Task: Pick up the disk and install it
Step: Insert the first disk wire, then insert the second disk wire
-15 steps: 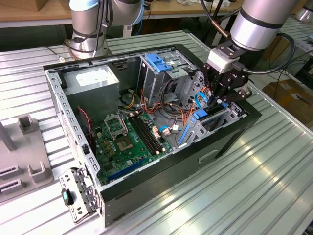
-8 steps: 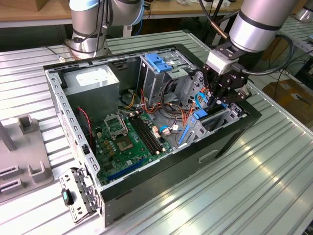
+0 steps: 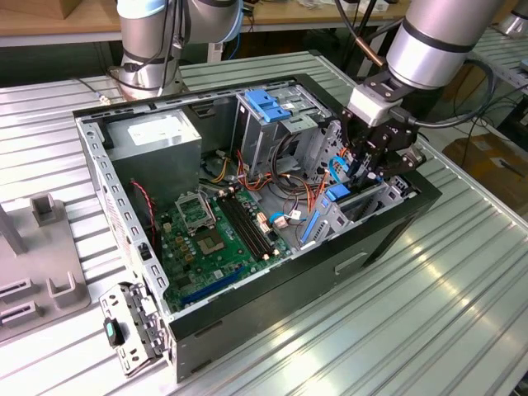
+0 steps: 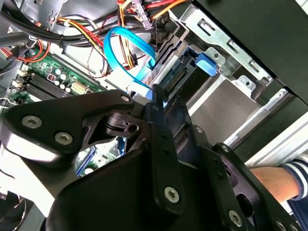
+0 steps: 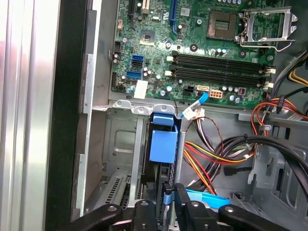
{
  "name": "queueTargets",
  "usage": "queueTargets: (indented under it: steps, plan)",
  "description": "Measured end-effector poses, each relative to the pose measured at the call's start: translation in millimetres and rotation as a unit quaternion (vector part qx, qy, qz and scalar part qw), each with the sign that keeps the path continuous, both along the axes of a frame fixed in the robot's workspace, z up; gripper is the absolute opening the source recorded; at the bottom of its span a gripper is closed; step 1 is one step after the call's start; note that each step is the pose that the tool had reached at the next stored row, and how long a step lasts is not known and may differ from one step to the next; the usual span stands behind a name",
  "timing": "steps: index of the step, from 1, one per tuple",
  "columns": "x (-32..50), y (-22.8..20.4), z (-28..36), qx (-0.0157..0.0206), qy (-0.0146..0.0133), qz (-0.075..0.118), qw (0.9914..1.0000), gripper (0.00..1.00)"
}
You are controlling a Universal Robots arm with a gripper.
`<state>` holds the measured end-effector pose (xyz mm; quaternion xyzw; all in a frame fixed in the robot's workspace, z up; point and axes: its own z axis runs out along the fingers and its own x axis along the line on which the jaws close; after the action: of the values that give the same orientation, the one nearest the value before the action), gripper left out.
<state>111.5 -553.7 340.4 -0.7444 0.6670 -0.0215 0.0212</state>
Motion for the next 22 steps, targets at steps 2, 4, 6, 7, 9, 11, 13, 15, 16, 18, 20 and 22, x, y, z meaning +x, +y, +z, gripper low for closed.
queueTargets:
  steps: [2, 4, 6, 7, 9, 11, 13, 15, 16, 18, 20, 22]
  plan:
    - [0.0, 0.0, 0.0, 0.0, 0.0, 0.0, 1.0, 0.3]
    - [0.0, 0.0, 4.0, 0.0, 0.0, 0.0, 1.0, 0.3]
    - [0.0, 0.1, 13.1, 0.0, 0.0, 0.0, 1.0, 0.3]
    - [0.0, 0.1, 15.3, 0.0001, 0.0, 0.0, 1.0, 0.3]
    - [0.0, 0.1, 15.5, 0.0001, 0.0, 0.0, 1.0, 0.3]
    - [1.9, 0.1, 15.7, -0.0001, 0.0001, 0.0, 1.0, 0.3]
    - [6.2, 0.1, 15.6, 0.0, 0.0008, 0.0, 1.0, 0.3]
    - [11.0, 0.1, 15.6, 0.0001, 0.0016, -0.001, 1.0, 0.3]
    - [11.2, 0.2, 15.6, 0.0001, 0.0016, -0.002, 1.0, 0.3]
    - [11.2, 0.1, 15.6, 0.0, 0.0016, -0.003, 0.99999, 0.3]
    - [11.3, 0.1, 15.6, 0.0, 0.0016, -0.004, 0.99999, 0.3]
    - [11.3, 0.1, 15.5, 0.0001, 0.0016, -0.005, 0.99999, 0.3]
